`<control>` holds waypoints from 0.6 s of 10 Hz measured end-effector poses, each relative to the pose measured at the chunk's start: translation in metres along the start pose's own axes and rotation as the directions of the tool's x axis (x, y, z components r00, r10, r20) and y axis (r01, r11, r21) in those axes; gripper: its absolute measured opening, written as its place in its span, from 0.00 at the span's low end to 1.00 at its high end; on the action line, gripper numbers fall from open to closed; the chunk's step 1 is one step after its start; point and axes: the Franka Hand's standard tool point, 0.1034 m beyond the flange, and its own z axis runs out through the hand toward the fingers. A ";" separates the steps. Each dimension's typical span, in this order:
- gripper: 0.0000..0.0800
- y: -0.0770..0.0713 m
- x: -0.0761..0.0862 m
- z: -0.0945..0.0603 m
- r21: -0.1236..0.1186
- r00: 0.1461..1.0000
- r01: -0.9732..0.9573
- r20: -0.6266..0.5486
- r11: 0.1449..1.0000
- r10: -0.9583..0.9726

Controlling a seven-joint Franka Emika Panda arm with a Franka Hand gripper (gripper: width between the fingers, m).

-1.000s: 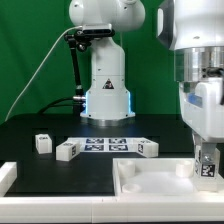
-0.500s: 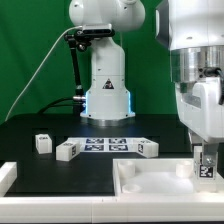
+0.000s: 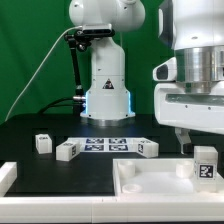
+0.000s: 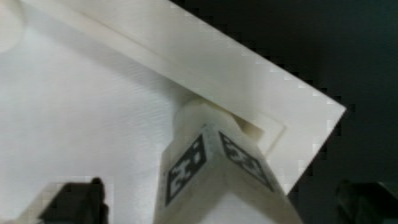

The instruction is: Assemble one leg

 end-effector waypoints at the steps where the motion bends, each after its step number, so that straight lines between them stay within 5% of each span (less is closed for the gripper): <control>1: 0.81 0.000 -0.001 0.000 -0.005 0.992 0.127 -0.004 0.992 -0.127; 5: 0.81 -0.003 -0.008 0.001 -0.053 0.883 0.467 -0.026 0.883 -0.469; 6: 0.81 -0.002 -0.004 0.000 -0.063 0.799 0.598 -0.023 0.799 -0.600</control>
Offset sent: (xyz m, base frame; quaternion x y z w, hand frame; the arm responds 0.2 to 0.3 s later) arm 0.0011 0.0114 0.0046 -0.0318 0.0344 -0.2803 0.9588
